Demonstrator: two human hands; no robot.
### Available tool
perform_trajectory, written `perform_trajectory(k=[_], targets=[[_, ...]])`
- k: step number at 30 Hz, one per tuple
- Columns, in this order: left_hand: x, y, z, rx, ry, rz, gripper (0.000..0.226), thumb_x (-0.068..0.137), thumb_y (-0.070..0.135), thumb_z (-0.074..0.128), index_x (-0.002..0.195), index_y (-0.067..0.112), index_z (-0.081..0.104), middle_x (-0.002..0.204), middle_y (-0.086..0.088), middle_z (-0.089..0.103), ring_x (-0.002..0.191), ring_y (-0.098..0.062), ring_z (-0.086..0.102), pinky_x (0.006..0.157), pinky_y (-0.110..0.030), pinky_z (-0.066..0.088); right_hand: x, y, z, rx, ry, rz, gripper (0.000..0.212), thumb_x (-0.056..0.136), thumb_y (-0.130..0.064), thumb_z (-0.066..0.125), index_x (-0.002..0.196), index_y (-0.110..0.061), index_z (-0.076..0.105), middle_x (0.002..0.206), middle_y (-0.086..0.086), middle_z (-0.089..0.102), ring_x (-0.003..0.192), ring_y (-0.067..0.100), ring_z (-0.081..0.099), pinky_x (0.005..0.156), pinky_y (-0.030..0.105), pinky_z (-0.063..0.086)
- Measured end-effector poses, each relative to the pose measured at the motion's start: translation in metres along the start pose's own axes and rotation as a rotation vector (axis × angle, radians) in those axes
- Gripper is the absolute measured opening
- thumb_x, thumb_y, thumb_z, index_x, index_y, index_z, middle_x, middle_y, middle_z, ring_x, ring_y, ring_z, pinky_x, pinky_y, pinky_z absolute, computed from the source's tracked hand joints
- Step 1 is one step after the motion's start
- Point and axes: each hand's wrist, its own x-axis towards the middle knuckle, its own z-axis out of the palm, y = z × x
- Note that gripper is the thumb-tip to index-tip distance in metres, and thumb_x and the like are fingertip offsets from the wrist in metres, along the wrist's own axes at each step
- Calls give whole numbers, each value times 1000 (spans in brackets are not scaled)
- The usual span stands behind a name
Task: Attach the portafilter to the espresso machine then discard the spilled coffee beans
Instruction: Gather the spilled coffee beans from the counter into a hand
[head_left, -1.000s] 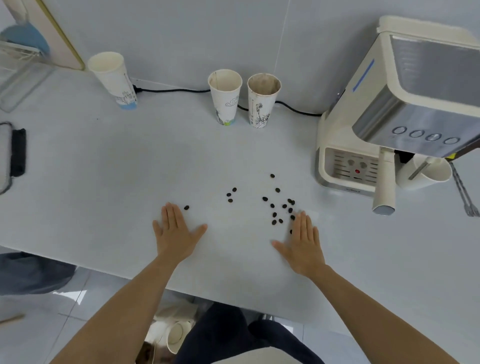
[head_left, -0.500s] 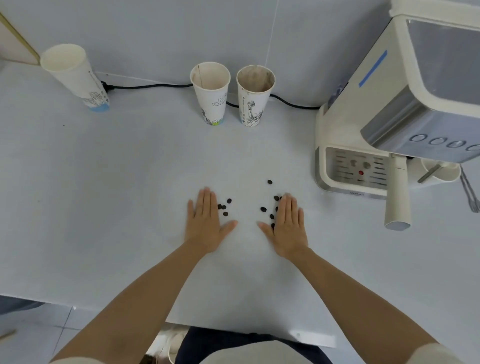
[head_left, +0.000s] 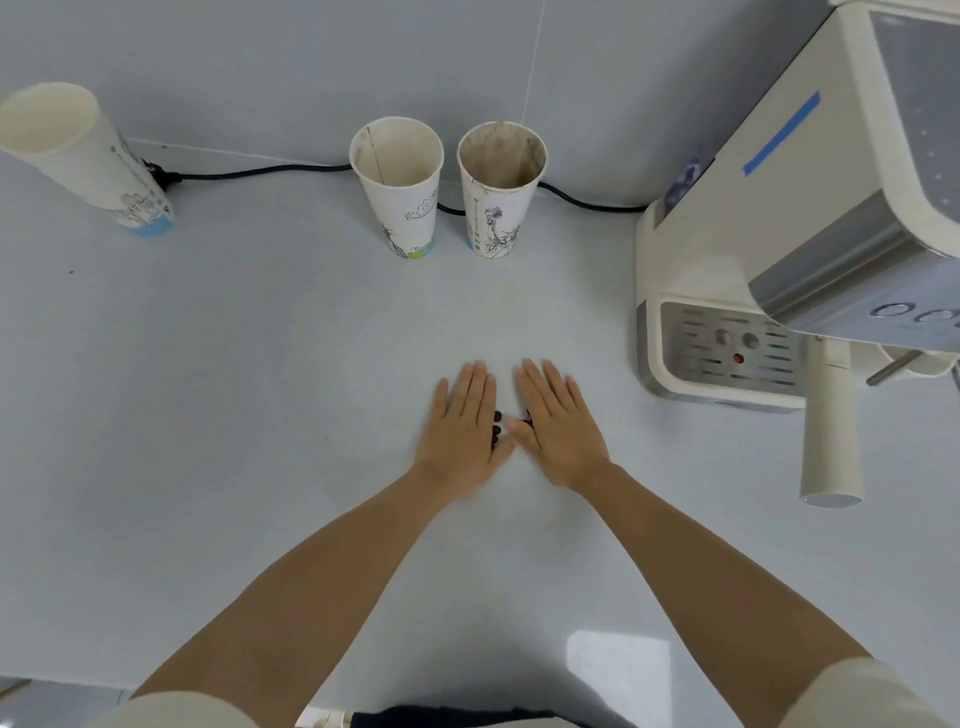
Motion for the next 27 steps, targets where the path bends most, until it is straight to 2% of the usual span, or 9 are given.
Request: perform_trajectory(k=[6,10,12,15,17,21,23,25,27], targets=[[-11,14,3,-5,-39,-47,75,91,52,18,135,7,-24,156,-13,-16,139,-23,-25,110,-43,-18,-12,-16,5,29,-21,-32,68,88,-52,5,141,-13,-13,145,-4,-22,137,11,-21,112,30,-15],[-32,13,8,-16,-56,-25,76,88,53,18,131,13,-31,148,-6,-28,129,-19,-36,109,-42,-20,-22,-32,9,58,-59,-64,67,93,-51,10,142,-10,-9,155,6,-12,137,13,-21,113,30,-14],[-41,10,8,-31,-65,-36,77,89,53,20,132,12,-29,151,-5,-25,131,-19,-34,110,-40,-19,-26,-39,11,84,-66,-68,65,96,-45,19,143,-8,-7,155,8,-10,140,15,-17,113,30,-14],[-56,2,3,-106,-103,-66,77,92,50,26,142,9,-16,157,-7,-13,142,-18,-18,114,-34,-13,-29,-45,13,112,-61,-65,65,96,-46,17,143,-7,-5,156,9,-8,142,17,-13,113,29,-13],[-67,-4,-7,-335,-114,-122,70,94,41,32,145,9,-4,158,-6,-6,145,-16,-7,116,-29,-6,-30,-44,14,139,-31,-74,71,93,-52,15,143,-6,-3,156,9,-4,143,18,-9,114,28,-10],[-83,-11,-34,-1341,46,-582,48,94,23,43,140,10,33,150,-5,34,133,-16,36,109,-26,26,-26,-36,8,164,55,-137,79,89,-51,46,144,-8,10,155,7,14,142,20,9,115,30,3],[-86,-17,-40,-1684,78,-745,41,96,23,37,132,5,44,140,-11,47,119,-18,49,101,-28,36,-21,-35,6,103,98,-177,74,87,-48,52,142,-7,24,150,8,28,138,24,21,113,35,15],[-90,-22,-41,-1916,13,-800,45,97,27,30,131,0,43,135,-15,50,117,-23,50,98,-33,38,-16,-35,4,43,172,-214,59,86,-42,57,129,-4,44,137,14,46,127,30,39,103,42,31],[-93,-23,-40,-2028,-83,-818,51,96,32,26,131,-2,42,130,-17,50,118,-27,49,98,-35,37,-14,-36,4,-4,261,-271,44,81,-34,66,106,1,59,116,19,61,104,35,56,85,42,46]])
